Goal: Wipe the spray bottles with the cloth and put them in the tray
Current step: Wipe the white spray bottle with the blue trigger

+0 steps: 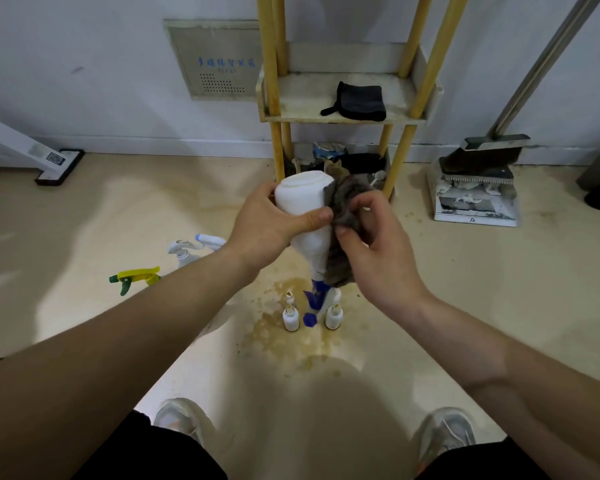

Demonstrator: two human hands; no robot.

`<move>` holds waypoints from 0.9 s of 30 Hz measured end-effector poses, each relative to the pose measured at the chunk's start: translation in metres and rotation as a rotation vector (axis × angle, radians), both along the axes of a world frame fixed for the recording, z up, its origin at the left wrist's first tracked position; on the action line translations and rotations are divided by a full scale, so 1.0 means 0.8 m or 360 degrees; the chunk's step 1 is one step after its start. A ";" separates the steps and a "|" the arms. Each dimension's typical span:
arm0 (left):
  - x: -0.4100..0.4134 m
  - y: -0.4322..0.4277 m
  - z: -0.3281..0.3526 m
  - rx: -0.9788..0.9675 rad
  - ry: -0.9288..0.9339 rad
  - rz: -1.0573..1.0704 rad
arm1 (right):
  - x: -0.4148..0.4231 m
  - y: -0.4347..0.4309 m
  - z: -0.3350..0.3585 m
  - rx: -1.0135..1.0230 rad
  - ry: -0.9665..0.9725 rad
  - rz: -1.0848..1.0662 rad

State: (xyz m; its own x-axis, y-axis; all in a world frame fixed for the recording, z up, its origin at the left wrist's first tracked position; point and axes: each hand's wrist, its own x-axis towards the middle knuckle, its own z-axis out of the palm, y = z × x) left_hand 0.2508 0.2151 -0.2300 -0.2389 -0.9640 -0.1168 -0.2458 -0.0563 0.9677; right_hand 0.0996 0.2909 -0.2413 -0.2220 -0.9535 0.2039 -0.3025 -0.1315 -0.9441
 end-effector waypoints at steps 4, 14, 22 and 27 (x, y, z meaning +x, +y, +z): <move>0.000 -0.002 0.003 -0.0117 -0.0132 -0.0054 | -0.004 -0.002 0.003 0.0010 -0.0119 -0.0037; 0.002 -0.003 -0.008 -0.0635 -0.0777 -0.0387 | -0.013 -0.012 0.008 0.0223 0.0064 -0.0038; -0.004 -0.002 -0.022 -0.0867 -0.0983 -0.0555 | -0.008 -0.012 0.009 0.0490 0.0109 -0.0102; -0.007 0.000 -0.024 -0.0831 -0.0975 -0.0656 | -0.013 -0.012 0.006 0.0510 0.0087 -0.0225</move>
